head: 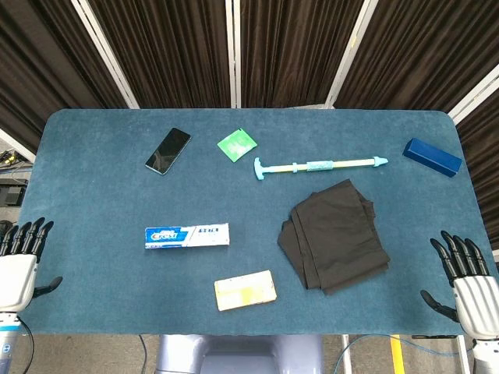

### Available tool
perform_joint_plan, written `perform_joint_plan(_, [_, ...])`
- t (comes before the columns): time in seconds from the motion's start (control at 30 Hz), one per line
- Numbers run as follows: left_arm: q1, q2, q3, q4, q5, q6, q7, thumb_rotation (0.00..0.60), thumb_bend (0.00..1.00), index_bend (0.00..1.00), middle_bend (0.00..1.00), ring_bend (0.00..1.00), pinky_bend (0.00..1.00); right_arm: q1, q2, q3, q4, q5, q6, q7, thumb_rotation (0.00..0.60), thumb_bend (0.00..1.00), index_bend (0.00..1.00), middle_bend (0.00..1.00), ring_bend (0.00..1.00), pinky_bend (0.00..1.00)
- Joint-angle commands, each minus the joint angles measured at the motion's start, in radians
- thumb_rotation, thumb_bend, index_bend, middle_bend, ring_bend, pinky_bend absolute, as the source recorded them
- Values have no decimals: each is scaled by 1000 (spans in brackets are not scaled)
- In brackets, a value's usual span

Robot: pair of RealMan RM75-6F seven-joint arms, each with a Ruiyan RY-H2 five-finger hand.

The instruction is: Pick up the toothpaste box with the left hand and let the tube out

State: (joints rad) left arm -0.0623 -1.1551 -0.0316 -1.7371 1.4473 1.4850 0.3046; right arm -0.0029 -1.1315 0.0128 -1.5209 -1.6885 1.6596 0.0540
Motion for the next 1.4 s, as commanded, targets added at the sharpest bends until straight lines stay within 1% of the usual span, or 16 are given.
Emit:
perform_joint_plan(0.03, [1,1,1,-1,1,1,-1,600,89,0,0,0,0,-1,0,-1,-1,-2,2,-2,600,63,77,0,0,0])
perform_joint_plan(0.8, [-7,-9,-1,4,11,0,-7,600,90,0,0,0,2,-4,11,1,-6,5,8,22,600,63,77,0,0,0])
perform_joint_plan(0.87, [-9,-13,-4,8,20,7,-14,600,90,0,0,0,33,-5,12,1,-7,7,8,26,600,63,77,0,0,0])
perform_joint_plan(0.97, [-19,-25,-13,20,41,16,-24,600,90,17,0,29,126,-5,13,2,-7,14,4,35,600,63,78,0,0,0])
perform_joint_plan(1.03, [-39,-31,-25,25,50,4,-11,600,91,56,0,64,155,-3,15,2,-7,18,-3,40,600,63,83,0,0,0])
perform_joint_plan(1.17, [-87,-37,-48,11,43,-51,36,600,94,86,5,85,172,0,17,1,-9,15,-7,42,600,63,90,0,0,0])
perform_joint_plan(1.3, [-162,-52,-75,-29,-14,-166,129,600,94,88,8,88,174,0,21,3,-12,19,-6,55,600,63,90,0,0,0])
perform_joint_plan(1.4, [-205,-71,-91,-44,-60,-230,177,600,97,88,11,91,174,-1,26,5,-13,23,-3,69,600,63,90,0,0,0])
